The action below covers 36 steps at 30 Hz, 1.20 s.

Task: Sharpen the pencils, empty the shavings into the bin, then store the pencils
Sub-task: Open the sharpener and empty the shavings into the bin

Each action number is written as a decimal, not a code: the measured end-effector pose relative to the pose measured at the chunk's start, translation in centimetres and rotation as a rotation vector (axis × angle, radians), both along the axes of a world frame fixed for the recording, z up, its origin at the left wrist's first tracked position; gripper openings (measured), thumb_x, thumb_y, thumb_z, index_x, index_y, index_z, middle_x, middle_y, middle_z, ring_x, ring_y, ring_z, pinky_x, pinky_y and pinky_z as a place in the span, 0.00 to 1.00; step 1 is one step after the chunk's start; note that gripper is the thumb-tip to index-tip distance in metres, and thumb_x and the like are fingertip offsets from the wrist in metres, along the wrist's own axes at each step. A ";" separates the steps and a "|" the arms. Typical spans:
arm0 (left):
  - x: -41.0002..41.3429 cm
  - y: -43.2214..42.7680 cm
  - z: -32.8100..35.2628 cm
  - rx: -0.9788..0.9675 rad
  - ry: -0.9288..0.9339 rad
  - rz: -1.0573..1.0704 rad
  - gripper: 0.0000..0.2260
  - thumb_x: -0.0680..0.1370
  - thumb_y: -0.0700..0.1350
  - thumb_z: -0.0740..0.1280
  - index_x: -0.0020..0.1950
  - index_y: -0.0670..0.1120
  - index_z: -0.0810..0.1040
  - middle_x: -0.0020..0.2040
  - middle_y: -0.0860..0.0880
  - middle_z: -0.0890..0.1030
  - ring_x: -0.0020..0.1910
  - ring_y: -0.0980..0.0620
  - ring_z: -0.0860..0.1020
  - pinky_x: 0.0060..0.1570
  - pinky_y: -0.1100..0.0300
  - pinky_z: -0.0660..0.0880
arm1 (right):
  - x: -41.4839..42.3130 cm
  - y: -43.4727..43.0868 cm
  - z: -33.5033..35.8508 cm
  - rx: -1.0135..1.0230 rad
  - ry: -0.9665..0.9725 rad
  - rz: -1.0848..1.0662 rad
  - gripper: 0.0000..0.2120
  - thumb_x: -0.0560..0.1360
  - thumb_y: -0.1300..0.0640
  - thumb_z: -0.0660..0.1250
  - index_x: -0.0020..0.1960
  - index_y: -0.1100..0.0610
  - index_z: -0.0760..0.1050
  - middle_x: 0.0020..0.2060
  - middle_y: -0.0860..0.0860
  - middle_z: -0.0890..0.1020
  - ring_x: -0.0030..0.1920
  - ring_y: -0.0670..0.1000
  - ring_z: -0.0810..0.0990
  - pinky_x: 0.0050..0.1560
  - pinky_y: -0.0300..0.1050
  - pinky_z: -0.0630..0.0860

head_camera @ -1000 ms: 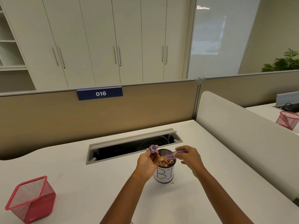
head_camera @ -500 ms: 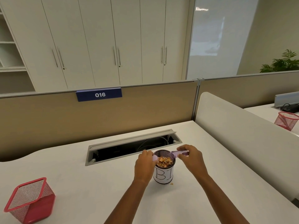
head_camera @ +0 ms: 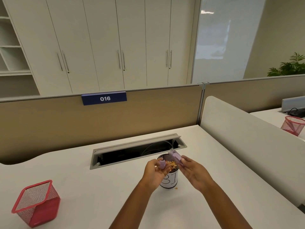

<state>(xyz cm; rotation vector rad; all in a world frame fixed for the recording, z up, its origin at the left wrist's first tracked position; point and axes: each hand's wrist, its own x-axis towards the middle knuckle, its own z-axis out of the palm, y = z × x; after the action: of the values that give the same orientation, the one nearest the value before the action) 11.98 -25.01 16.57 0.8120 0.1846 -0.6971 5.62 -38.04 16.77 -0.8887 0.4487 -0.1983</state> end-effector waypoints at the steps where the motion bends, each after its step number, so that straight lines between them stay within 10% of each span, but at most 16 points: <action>1: -0.2 -0.1 0.1 0.000 -0.015 -0.017 0.10 0.75 0.32 0.53 0.50 0.38 0.72 0.45 0.38 0.74 0.42 0.44 0.74 0.42 0.56 0.74 | -0.1 0.3 -0.1 0.038 -0.012 0.012 0.05 0.76 0.68 0.61 0.50 0.64 0.74 0.47 0.60 0.80 0.44 0.54 0.81 0.38 0.38 0.81; 6: -0.8 -0.1 -0.5 0.145 -0.294 -0.190 0.08 0.79 0.39 0.60 0.54 0.44 0.76 0.47 0.44 0.79 0.45 0.51 0.77 0.44 0.62 0.73 | -0.4 1.3 -0.8 0.115 -0.040 0.060 0.07 0.77 0.65 0.61 0.47 0.65 0.77 0.33 0.57 0.86 0.33 0.50 0.85 0.34 0.38 0.82; 11: -0.8 0.5 -1.9 0.412 -0.499 -0.183 0.13 0.79 0.44 0.62 0.63 0.44 0.74 0.58 0.44 0.79 0.52 0.51 0.77 0.47 0.64 0.73 | -0.4 1.9 -1.9 0.019 -0.017 0.143 0.09 0.77 0.63 0.61 0.54 0.65 0.75 0.45 0.60 0.82 0.40 0.53 0.85 0.38 0.39 0.83; 20: -0.1 2.6 -4.1 0.654 -0.533 0.164 0.16 0.77 0.42 0.64 0.65 0.43 0.72 0.56 0.44 0.72 0.55 0.48 0.70 0.39 0.66 0.71 | -0.5 0.6 -7.6 -1.051 0.396 -0.157 0.08 0.74 0.66 0.65 0.50 0.66 0.80 0.44 0.58 0.83 0.44 0.54 0.78 0.47 0.40 0.71; 31: 0.6 4.3 -6.3 0.747 -0.534 0.236 0.17 0.77 0.42 0.65 0.66 0.41 0.72 0.62 0.40 0.73 0.56 0.47 0.70 0.51 0.57 0.70 | 1.0 0.9 -11.4 -1.588 0.472 0.074 0.11 0.77 0.58 0.60 0.56 0.56 0.79 0.43 0.50 0.69 0.53 0.53 0.76 0.42 0.37 0.66; 36: 0.7 4.5 -6.7 0.758 -0.539 0.229 0.17 0.77 0.42 0.65 0.66 0.41 0.72 0.58 0.43 0.72 0.56 0.48 0.70 0.51 0.57 0.70 | 0.9 1.0 -11.4 -1.885 0.392 0.147 0.04 0.73 0.62 0.66 0.46 0.61 0.78 0.44 0.55 0.78 0.47 0.55 0.78 0.36 0.40 0.64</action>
<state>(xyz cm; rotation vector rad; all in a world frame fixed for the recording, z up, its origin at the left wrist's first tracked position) 12.66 -20.46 9.89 1.6433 0.0432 -0.1521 6.50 -37.06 5.38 -2.8340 0.4814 -0.2941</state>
